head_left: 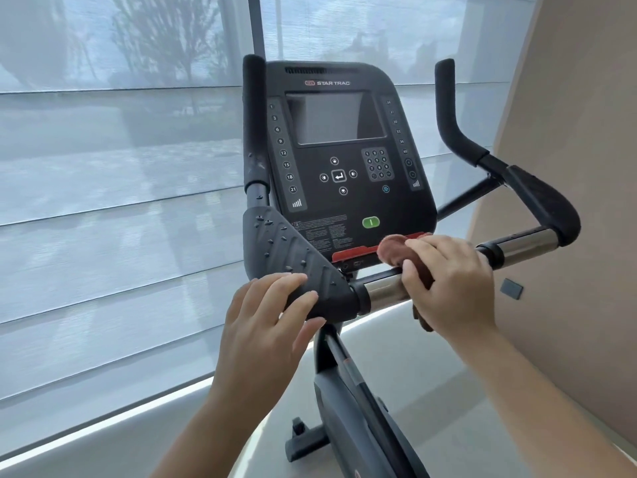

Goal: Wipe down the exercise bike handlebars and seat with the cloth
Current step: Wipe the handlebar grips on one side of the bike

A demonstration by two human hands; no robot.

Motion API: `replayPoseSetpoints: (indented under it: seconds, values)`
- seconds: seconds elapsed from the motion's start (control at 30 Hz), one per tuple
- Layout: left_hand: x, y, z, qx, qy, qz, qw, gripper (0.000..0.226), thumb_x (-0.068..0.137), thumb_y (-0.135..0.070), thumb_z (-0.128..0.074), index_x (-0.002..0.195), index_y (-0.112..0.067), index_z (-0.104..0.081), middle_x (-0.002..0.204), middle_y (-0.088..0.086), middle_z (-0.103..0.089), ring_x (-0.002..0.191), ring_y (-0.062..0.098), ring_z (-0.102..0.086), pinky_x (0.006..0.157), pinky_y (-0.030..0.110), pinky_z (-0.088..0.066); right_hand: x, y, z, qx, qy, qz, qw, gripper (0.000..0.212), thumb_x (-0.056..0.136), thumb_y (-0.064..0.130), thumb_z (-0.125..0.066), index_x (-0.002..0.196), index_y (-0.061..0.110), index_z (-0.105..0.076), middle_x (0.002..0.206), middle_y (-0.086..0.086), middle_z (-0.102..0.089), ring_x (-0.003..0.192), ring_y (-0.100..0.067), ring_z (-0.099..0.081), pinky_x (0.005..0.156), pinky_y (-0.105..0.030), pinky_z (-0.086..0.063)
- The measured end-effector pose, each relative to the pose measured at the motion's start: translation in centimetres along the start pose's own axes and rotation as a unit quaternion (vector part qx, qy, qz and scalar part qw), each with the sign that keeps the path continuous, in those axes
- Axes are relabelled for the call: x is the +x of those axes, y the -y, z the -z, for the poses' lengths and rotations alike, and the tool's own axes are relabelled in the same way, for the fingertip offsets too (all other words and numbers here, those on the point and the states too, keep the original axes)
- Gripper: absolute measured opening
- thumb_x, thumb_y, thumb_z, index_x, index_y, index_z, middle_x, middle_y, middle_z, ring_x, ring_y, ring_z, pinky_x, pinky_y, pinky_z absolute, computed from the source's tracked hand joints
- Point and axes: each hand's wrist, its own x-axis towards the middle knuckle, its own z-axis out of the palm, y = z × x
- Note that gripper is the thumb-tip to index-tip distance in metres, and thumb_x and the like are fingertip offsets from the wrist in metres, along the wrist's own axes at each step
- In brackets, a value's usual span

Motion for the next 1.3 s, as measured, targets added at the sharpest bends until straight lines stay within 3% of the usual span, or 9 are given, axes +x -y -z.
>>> replayPoseSetpoints:
  seconds: [0.13, 0.23, 0.33, 0.53, 0.67, 0.77, 1.0, 1.17, 1.3]
  values:
    - [-0.3, 0.7, -0.2, -0.009, -0.019, -0.01, 1.0, 0.022, 0.084, -0.026, -0.059, 0.09, -0.007, -0.069, 0.095, 0.009, -0.067, 0.094, 0.021, -0.051, 0.082, 0.033, -0.041, -0.9, 3.7, -1.0, 0.017, -0.022, -0.042, 0.999, 0.037, 0.084, 0.032, -0.044, 0.1, 0.011, -0.068, 0.097, -0.01, -0.068, 0.095, -0.031, -0.06, 0.082, -0.041, -0.046]
    - [-0.1, 1.0, -0.4, -0.035, -0.023, -0.008, 0.999, 0.023, 0.082, -0.028, -0.062, 0.09, -0.007, -0.07, 0.093, 0.009, -0.067, 0.092, 0.022, -0.053, 0.078, 0.033, -0.046, -1.5, 6.4, -1.5, 0.048, -0.024, 0.006, 0.999, 0.036, 0.083, 0.035, -0.044, 0.099, 0.014, -0.069, 0.095, -0.006, -0.069, 0.094, -0.027, -0.061, 0.08, -0.039, -0.048]
    - [0.0, 1.4, -0.5, -0.067, -0.031, -0.008, 0.997, 0.024, 0.08, -0.029, -0.064, 0.088, -0.007, -0.07, 0.089, 0.008, -0.067, 0.087, 0.021, -0.053, 0.072, 0.034, -0.049, -0.6, 3.4, -0.9, 0.033, -0.01, 0.058, 0.998, 0.035, 0.081, 0.033, -0.045, 0.094, 0.011, -0.069, 0.09, -0.006, -0.069, 0.084, -0.027, -0.062, 0.073, -0.037, -0.047]
    - [0.2, 1.6, -0.8, -0.087, -0.044, -0.008, 0.995, 0.026, 0.079, -0.034, -0.064, 0.085, -0.009, -0.07, 0.085, 0.007, -0.066, 0.082, 0.02, -0.052, 0.067, 0.034, -0.049, 0.0, 2.0, -0.5, 0.015, -0.015, -0.038, 0.999, 0.037, 0.081, 0.032, -0.042, 0.092, 0.01, -0.07, 0.091, -0.008, -0.069, 0.085, -0.029, -0.059, 0.076, -0.036, -0.044]
    - [0.2, 1.8, -1.0, -0.099, -0.052, -0.015, 0.994, 0.024, 0.079, -0.037, -0.064, 0.091, -0.017, -0.061, 0.084, 0.007, -0.066, 0.082, 0.019, -0.052, 0.067, 0.035, -0.048, -1.0, 5.9, -1.4, 0.058, -0.02, 0.025, 0.998, 0.035, 0.082, 0.035, -0.044, 0.091, 0.015, -0.071, 0.088, -0.004, -0.07, 0.084, -0.022, -0.061, 0.077, -0.032, -0.047]
    - [0.2, 1.7, -1.0, -0.1, -0.058, -0.01, 0.993, 0.023, 0.08, -0.036, -0.063, 0.092, -0.018, -0.057, 0.085, 0.007, -0.065, 0.082, 0.019, -0.051, 0.068, 0.035, -0.048, -0.1, 3.2, -0.7, 0.063, -0.008, 0.067, 0.996, 0.032, 0.079, 0.031, -0.046, 0.088, 0.012, -0.07, 0.082, -0.004, -0.069, 0.077, -0.024, -0.061, 0.071, -0.034, -0.05]
    - [0.1, 1.1, -0.9, -0.059, -0.055, -0.008, 0.997, 0.026, 0.08, -0.035, -0.062, 0.082, -0.009, -0.067, 0.082, 0.008, -0.065, 0.077, 0.024, -0.053, 0.065, 0.035, -0.048, -0.5, 2.5, -1.2, 0.044, -0.038, -0.027, 0.998, 0.033, 0.081, 0.03, -0.044, 0.092, 0.011, -0.069, 0.091, -0.007, -0.069, 0.088, -0.026, -0.06, 0.08, -0.037, -0.046]
    - [1.1, -0.5, -1.2, -0.031, -0.021, -0.046, 0.998, 0.023, 0.084, -0.031, -0.059, 0.081, -0.009, -0.065, 0.081, 0.008, -0.062, 0.079, 0.021, -0.046, 0.069, 0.03, -0.039, -0.6, 1.8, -1.6, 0.064, -0.057, 0.092, 0.992, 0.032, 0.081, 0.03, -0.048, 0.094, 0.011, -0.07, 0.091, -0.005, -0.07, 0.087, -0.024, -0.062, 0.079, -0.034, -0.045]
    - [1.6, -2.7, -2.3, -0.052, -0.006, -0.074, 0.996, 0.018, 0.083, -0.026, -0.058, 0.087, -0.009, -0.065, 0.087, 0.007, -0.063, 0.085, 0.022, -0.05, 0.073, 0.034, -0.042, 0.7, -4.3, -0.8, 0.026, -0.049, 0.023, 0.998, 0.033, 0.08, 0.026, -0.044, 0.091, 0.008, -0.07, 0.091, -0.008, -0.07, 0.086, -0.03, -0.063, 0.079, -0.036, -0.043]
